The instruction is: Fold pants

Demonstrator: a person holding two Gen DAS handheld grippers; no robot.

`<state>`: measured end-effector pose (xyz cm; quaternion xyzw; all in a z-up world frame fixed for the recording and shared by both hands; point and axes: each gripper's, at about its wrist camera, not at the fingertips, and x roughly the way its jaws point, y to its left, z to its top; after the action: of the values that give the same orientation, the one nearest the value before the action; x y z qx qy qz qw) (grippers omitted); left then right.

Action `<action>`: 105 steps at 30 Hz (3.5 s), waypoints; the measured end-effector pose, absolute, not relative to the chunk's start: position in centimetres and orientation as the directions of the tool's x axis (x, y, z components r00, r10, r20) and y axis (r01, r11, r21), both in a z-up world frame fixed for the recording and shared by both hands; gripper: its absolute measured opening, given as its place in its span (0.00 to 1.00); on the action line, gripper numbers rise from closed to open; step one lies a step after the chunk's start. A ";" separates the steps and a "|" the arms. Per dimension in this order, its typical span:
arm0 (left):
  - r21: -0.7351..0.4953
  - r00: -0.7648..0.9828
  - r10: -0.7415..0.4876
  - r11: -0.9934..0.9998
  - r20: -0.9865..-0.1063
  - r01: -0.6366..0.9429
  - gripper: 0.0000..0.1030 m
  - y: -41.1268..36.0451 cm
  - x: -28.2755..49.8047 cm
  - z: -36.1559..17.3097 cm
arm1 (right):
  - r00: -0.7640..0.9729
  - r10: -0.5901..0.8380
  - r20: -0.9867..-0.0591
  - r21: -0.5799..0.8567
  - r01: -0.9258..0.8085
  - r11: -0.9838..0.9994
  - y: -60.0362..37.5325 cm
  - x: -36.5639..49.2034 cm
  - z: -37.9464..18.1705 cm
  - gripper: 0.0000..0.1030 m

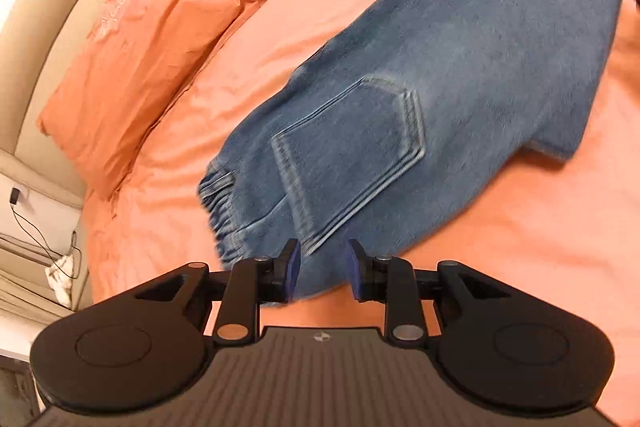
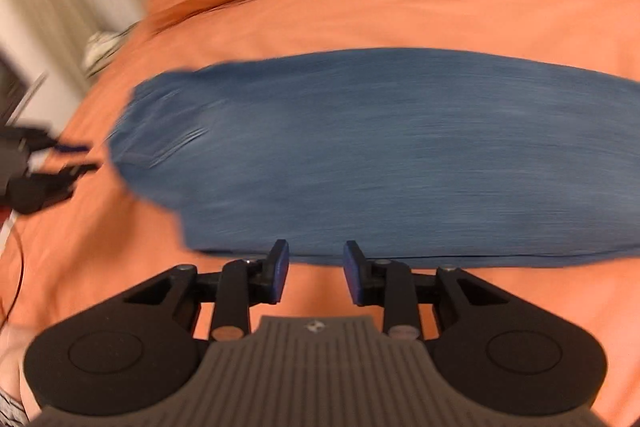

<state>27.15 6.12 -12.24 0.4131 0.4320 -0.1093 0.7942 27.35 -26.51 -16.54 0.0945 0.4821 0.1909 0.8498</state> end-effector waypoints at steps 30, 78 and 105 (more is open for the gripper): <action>0.493 0.611 0.175 0.771 -0.772 0.403 0.35 15.4 33.0 -15.9 | 0.693 0.229 -0.684 -0.029 -0.339 0.940 -7.7 25.5 -23.4 0.31; 0.481 0.617 0.170 0.788 -0.769 0.383 0.27 6.4 29.6 -8.7 | 0.569 0.255 -0.782 0.198 -0.162 0.967 -20.5 21.5 -18.1 0.17; 0.235 0.479 -0.089 0.785 -0.873 0.573 0.28 -22.3 35.5 -14.3 | 0.669 0.054 -0.741 0.586 0.606 0.538 -67.2 23.8 -21.1 0.52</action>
<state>35.52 -22.33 -14.34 0.2583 0.4685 -0.2019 0.8204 23.80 -67.22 -21.14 0.4483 0.3679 -0.1734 0.7960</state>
